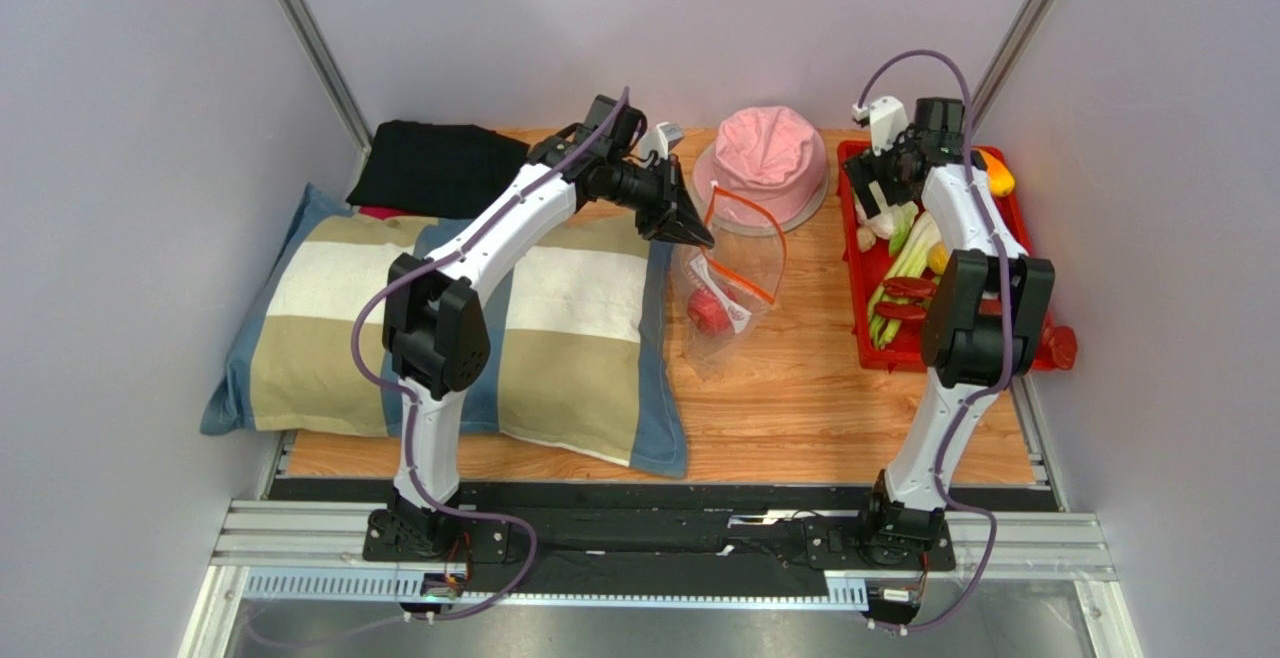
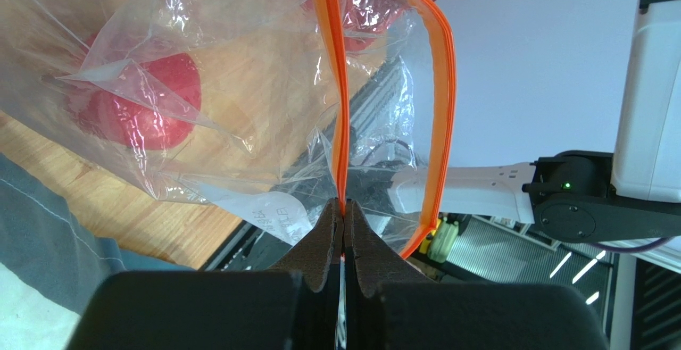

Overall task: Place the food in the zip-top bag and seal the zipper
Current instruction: Pick up the fake vegetable from the bin.

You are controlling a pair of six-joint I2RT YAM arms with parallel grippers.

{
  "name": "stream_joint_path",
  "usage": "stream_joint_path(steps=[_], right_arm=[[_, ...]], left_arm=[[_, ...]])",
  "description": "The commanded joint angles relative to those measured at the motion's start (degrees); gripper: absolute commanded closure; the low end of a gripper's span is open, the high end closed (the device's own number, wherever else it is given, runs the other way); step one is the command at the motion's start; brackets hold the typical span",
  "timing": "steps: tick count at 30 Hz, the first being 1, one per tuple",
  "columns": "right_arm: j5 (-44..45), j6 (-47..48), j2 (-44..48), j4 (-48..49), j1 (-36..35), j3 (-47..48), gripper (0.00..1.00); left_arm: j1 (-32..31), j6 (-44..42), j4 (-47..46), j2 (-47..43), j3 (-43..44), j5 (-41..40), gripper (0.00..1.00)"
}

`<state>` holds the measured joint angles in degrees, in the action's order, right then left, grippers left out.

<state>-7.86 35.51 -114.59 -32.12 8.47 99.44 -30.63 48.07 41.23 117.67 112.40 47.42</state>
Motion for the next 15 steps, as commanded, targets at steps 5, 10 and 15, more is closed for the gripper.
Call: stream_joint_path(steps=[5, 10, 15], right_arm=[[3.9, 13.2, -1.4, 7.1, -1.4, -4.3, 0.08], [5.7, 15.6, -4.0, 8.8, -2.1, -4.3, 0.09], [4.8, 17.3, -4.7, 10.4, -2.6, -5.0, 0.08]], left_arm=[[0.6, -0.4, -0.1, 0.7, 2.5, 0.7, 1.0], [0.7, -0.3, -0.2, 0.9, 2.3, 0.9, 1.0], [0.8, -0.2, -0.5, 1.0, 1.9, 1.1, 1.0]])
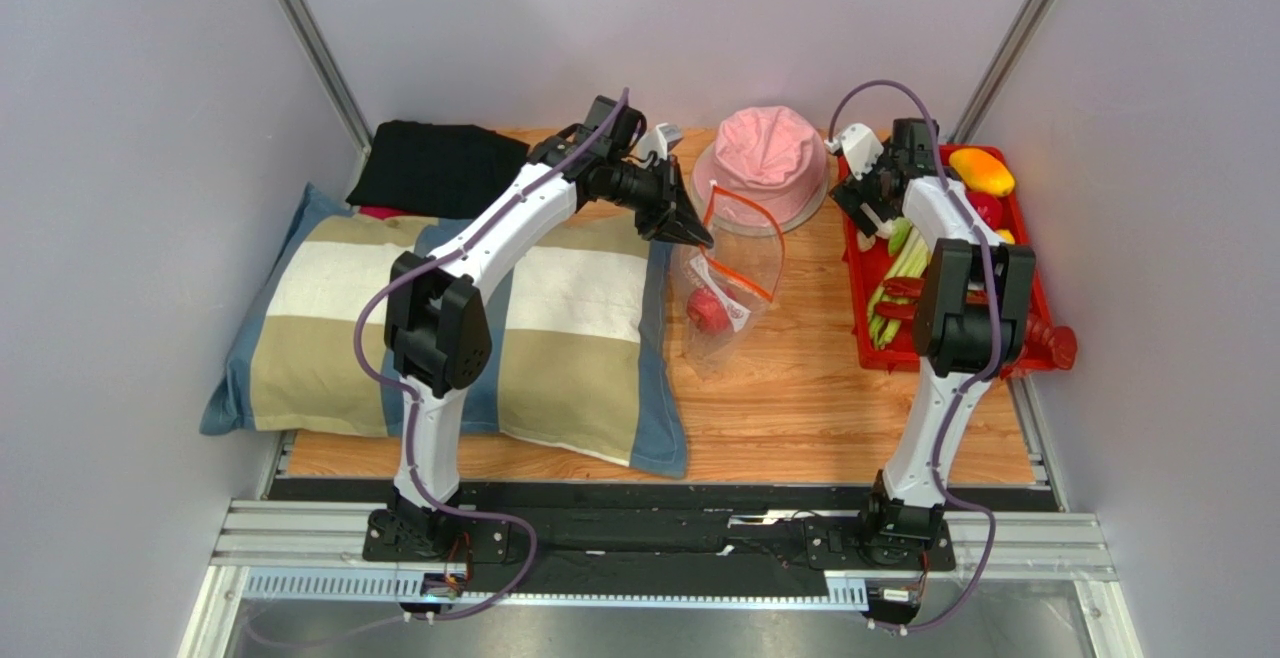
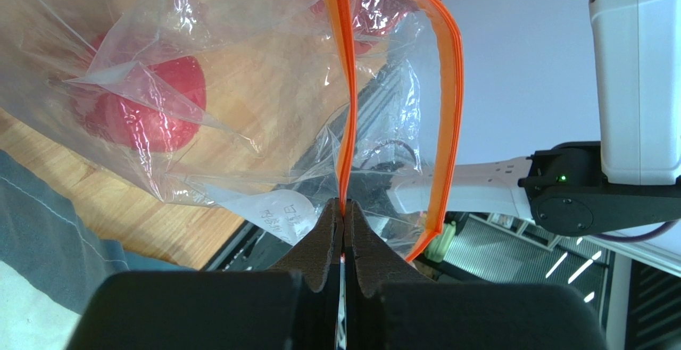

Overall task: Place the food in the zip-top bag and seal the zipper
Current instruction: Pick up the fake vegetable from the bin.

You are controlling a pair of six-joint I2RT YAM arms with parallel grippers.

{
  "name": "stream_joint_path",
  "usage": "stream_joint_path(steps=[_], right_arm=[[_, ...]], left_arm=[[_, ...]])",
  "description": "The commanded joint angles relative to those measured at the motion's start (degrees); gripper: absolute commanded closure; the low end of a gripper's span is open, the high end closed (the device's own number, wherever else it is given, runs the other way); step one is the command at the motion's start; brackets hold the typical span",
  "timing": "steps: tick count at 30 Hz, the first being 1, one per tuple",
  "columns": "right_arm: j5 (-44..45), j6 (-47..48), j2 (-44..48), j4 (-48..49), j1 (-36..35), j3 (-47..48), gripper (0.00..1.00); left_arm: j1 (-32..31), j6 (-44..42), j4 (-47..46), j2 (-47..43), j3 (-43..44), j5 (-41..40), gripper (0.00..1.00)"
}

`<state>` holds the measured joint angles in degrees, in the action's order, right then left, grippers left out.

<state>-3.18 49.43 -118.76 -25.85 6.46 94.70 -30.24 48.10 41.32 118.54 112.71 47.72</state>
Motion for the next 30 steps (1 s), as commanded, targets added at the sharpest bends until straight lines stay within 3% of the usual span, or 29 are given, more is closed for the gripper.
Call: stream_joint_path(steps=[1, 8, 11, 12, 15, 16, 17, 24, 26, 30], right_arm=[[0.2, 3.9, -0.7, 4.3, -0.7, -0.5, 0.08], [0.6, 5.2, -1.8, 3.8, -1.6, -1.7, 0.08], [1.0, 5.2, -2.6, 2.0, -1.6, -0.9, 0.15], [1.0, 5.2, -2.9, 1.4, -1.6, -0.7, 0.19], [0.6, 4.3, -2.4, -0.5, -1.6, -0.7, 0.43], [0.6, 3.9, -1.8, -1.0, -1.6, -1.1, 0.56], [0.6, 3.6, -1.4, -1.3, -1.6, -1.4, 0.61], [-0.3, 2.1, 4.1, -3.4, -1.5, -3.9, 0.86], [-0.6, 1.4, 5.8, -5.1, -1.1, -3.5, 0.99], [-3.1, -0.7, 8.6, -9.1, 0.1, -0.8, 1.0]], left_arm=[[0.5, -0.1, -0.5, 0.2, 1.6, 0.9, 1.0], [0.8, 0.0, -0.6, 0.5, 1.6, 1.1, 1.0], [1.0, 0.2, -0.7, 0.7, 1.6, 1.1, 1.0], [1.0, 0.2, -0.6, 0.8, 1.6, 1.2, 1.0], [1.1, 0.4, -0.6, 1.0, 1.6, 1.3, 1.0], [1.1, 0.2, -0.7, 1.1, 1.8, 1.4, 1.0], [1.1, 0.2, -0.7, 1.1, 1.8, 1.4, 1.0], [1.1, 0.2, -0.6, 0.9, 1.7, 1.6, 1.0], [1.1, -0.1, -0.5, 0.7, 1.6, 1.5, 1.0], [1.1, -1.1, 0.2, 0.2, 1.8, 0.1, 1.0]])
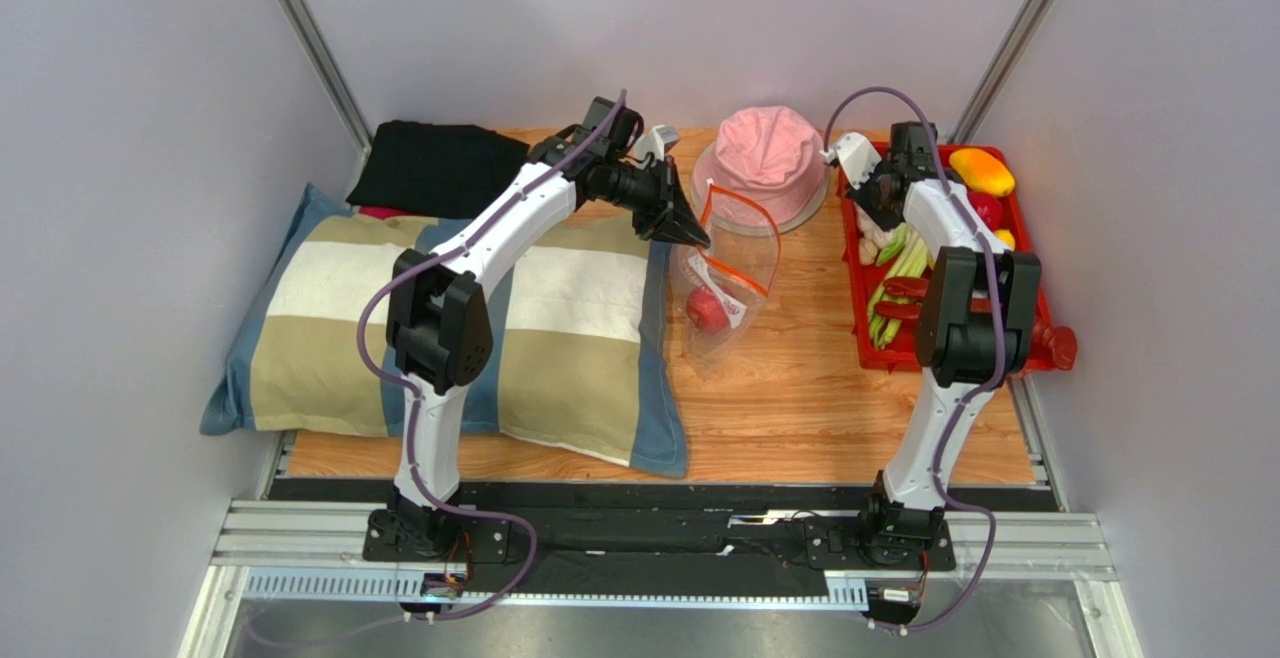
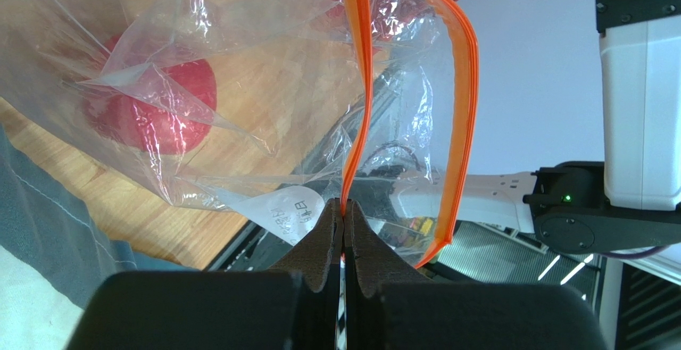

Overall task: Place the food in the zip-top bag and seal the zipper
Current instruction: Pick up the fake vegetable from the bin, then place the fake vegetable in the zipper food storage bag.

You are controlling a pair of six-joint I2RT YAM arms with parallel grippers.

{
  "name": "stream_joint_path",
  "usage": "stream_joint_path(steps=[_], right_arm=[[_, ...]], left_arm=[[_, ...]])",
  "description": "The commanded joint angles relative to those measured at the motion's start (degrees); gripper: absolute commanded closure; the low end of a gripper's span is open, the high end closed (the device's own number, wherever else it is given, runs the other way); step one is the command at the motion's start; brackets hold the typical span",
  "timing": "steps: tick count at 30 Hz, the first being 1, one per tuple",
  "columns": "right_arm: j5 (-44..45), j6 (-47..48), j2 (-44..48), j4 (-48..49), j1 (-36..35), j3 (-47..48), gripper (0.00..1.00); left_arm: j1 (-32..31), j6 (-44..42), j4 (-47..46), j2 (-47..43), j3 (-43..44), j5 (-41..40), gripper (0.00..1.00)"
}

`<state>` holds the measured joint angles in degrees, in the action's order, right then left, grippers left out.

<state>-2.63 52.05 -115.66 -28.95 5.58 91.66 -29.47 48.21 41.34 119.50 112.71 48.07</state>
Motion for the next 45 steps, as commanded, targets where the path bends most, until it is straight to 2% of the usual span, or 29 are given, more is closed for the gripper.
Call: stream_joint_path(steps=[1, 15, 19, 20, 21, 22, 23, 24, 25, 26, 28, 29, 31, 33, 36, 39, 43, 45], right_arm=[[-4.3, -4.5, 6.1, -7.9, 1.3, 2.9, 1.0], [-17.9, -16.9, 18.1, -20.7, 5.8, 12.3, 1.0], [-30.5, -25.6, 21.8, -26.1, 6.3, 17.0, 1.0], [-37.5, -28.1, 23.4, -26.2, 6.1, 17.4, 1.0], [-40.6, -31.3, 24.4, -25.6, 6.0, 17.7, 1.0], [-43.7, -40.4, 25.1, -22.5, 6.0, 17.5, 1.0], [-50.2, -44.9, 25.7, -20.4, 5.8, 17.2, 1.0], [-52.9, -50.2, 26.9, -17.8, 5.5, 16.0, 1.0], [-55.0, -60.0, 27.4, -11.9, 5.1, 14.8, 1.0], [-58.7, -65.6, 28.1, -8.0, 4.1, 13.4, 1.0], [-60.6, -74.3, 30.4, 3.7, 2.7, 8.0, 1.0], [-61.5, -81.8, 31.1, 7.5, 0.9, 6.3, 1.0], [-61.9, -85.0, 32.6, 12.9, -1.4, 2.7, 1.0], [-62.3, -82.8, 32.9, 12.3, -4.8, 1.2, 1.0], [-62.3, -75.9, 32.9, 5.7, -8.5, -3.0, 1.0], [-61.9, -67.8, 32.4, 1.6, -9.1, -7.7, 1.0], [-59.5, -54.6, 30.9, -11.4, -8.9, -8.6, 1.0], [-58.7, -52.4, 30.4, -13.8, -8.3, -8.8, 1.0]], left_arm=[[0.3, -1.4, 0.3, -0.8, 1.8, -0.6, 1.0], [-0.8, -5.2, 3.6, -0.7, 2.2, -4.8, 1.0], [-1.2, -6.0, 3.7, -0.4, 2.1, -5.0, 1.0], [-1.4, -6.1, 3.7, -0.4, 2.0, -5.0, 1.0], [-1.5, -6.5, 3.8, -0.5, 2.0, -5.1, 1.0], [-1.7, -6.8, 3.7, -0.5, 2.0, -5.1, 1.0], [-1.8, -7.1, 3.8, -0.6, 1.9, -5.2, 1.0], [-2.0, -7.5, 3.8, -0.8, 2.0, -5.3, 1.0], [-2.1, -7.7, 3.7, -0.8, 1.8, -5.4, 1.0], [-2.3, -8.0, 3.8, -0.9, 1.8, -5.3, 1.0], [-2.4, -8.6, 3.7, -1.1, 1.7, -5.4, 1.0], [-2.5, -8.8, 3.9, -1.2, 1.7, -5.5, 1.0], [-2.4, -9.2, 3.8, -1.5, 1.6, -5.3, 1.0], [-2.5, -9.5, 3.7, -1.9, 1.1, -5.0, 1.0], [-2.5, -10.2, 3.3, -2.7, 0.4, -4.4, 1.0], [-2.5, -10.7, 2.8, -3.6, -0.7, -3.5, 1.0], [-2.6, -11.7, 2.3, -4.8, -2.1, -2.7, 1.0], [-2.5, -12.4, 2.3, -5.3, -2.3, -2.4, 1.0]])
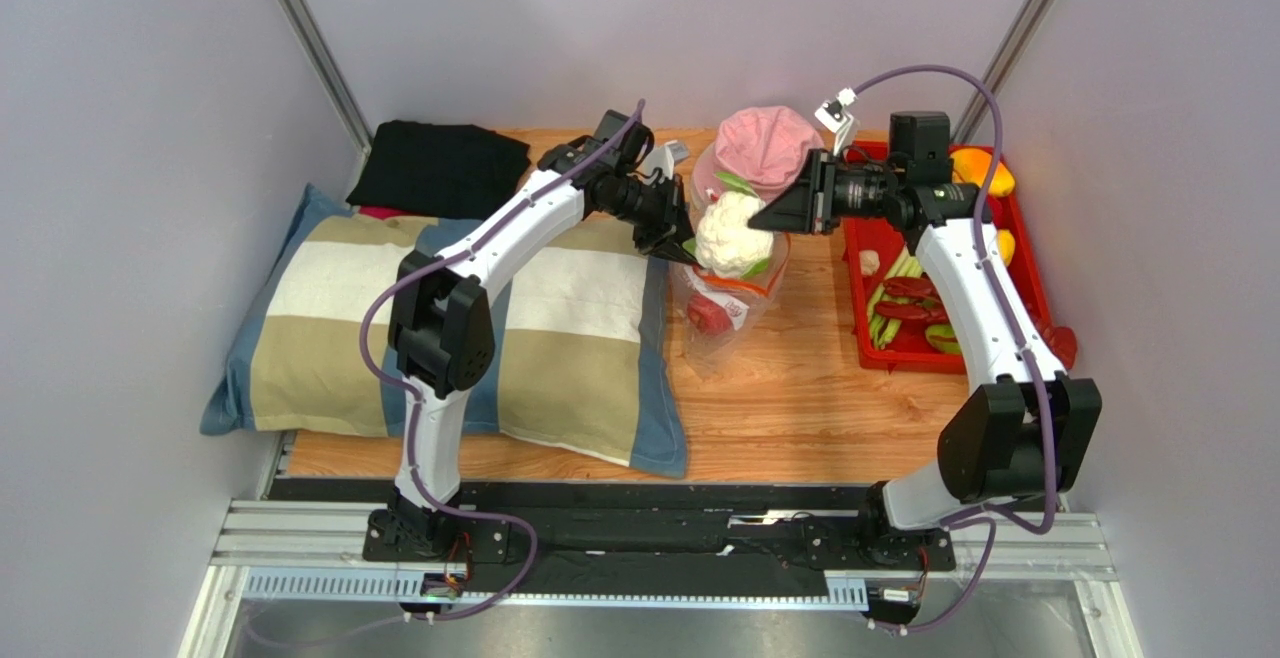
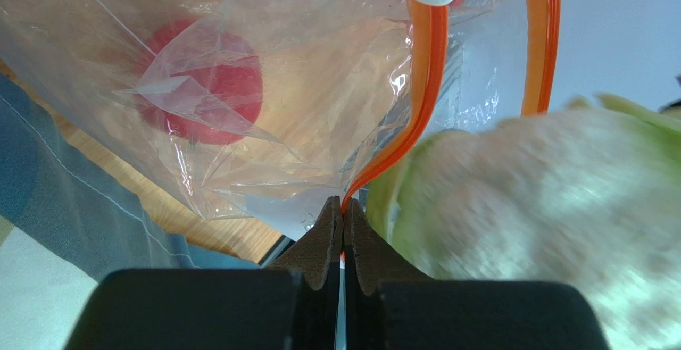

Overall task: Place the food in the zip-top bag and seal the zipper
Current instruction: Place the fake vegetable in the zipper food storage bag.

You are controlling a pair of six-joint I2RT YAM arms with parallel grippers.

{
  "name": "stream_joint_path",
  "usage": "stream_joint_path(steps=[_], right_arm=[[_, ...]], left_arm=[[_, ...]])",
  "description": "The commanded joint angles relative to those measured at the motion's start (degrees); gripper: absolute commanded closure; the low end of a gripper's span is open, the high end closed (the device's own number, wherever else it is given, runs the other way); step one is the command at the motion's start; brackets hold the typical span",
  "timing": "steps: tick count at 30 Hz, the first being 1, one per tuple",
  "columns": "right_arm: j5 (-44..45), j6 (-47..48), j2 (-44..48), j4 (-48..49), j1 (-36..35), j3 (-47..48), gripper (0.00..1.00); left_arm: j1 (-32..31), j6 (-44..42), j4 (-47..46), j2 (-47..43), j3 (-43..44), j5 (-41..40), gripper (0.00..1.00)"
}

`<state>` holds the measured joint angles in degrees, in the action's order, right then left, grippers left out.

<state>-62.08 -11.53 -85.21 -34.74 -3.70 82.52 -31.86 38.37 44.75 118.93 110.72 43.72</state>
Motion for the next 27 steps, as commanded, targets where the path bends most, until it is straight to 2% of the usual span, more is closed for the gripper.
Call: stream_joint_path(steps=[1, 3, 8, 11, 16, 20, 24, 25, 26, 27], right_arm=[[1.0, 11.3, -0.1, -9.2, 1.2, 0.4, 1.0], [3.1, 14.1, -0.4, -10.5, 2.0, 0.9, 1.0], [9.7, 25.7, -2.0, -22.6, 2.3, 4.1, 1.0], [13.5, 29.9, -1.5, -24.9, 1.3, 2.7, 1.0], [16.3, 29.5, -1.8, -23.4, -3.8, 3.3, 1.0], [25.4, 29.6, -2.2, -23.0, -11.4, 5.0, 1.0], [33.3, 26.7, -3.6, -23.1, -14.0, 6.1, 1.0], [34.3, 24.9, -3.9, -23.1, -14.2, 6.8, 0.98], [33.6, 24.2, -4.0, -23.2, -14.3, 7.6, 0.92], [32.9, 23.7, -3.6, -23.4, -14.2, 8.6, 0.75]], left_arm=[[-0.1, -2.7, -1.1, -4.9, -0.5, 2.2, 1.0], [-0.1, -3.0, -1.0, -5.1, -0.6, 2.2, 1.0], [0.0, -3.3, -1.1, -5.2, -0.1, 3.1, 1.0], [-0.1, -2.9, -1.9, -5.2, 0.2, 4.4, 1.0], [-0.7, -2.5, -2.2, -3.9, 2.3, 7.9, 1.0], [-1.2, -2.6, -2.3, -4.0, 3.6, 9.0, 1.0], [-1.3, -2.6, -2.4, -4.1, 4.4, 10.8, 1.0], [-1.3, -2.6, -2.5, -4.1, 4.3, 11.2, 1.0], [-1.3, -2.4, -2.7, -4.0, 4.3, 11.6, 1.0], [-1.3, -2.2, -2.7, -3.9, 4.2, 12.0, 1.0]])
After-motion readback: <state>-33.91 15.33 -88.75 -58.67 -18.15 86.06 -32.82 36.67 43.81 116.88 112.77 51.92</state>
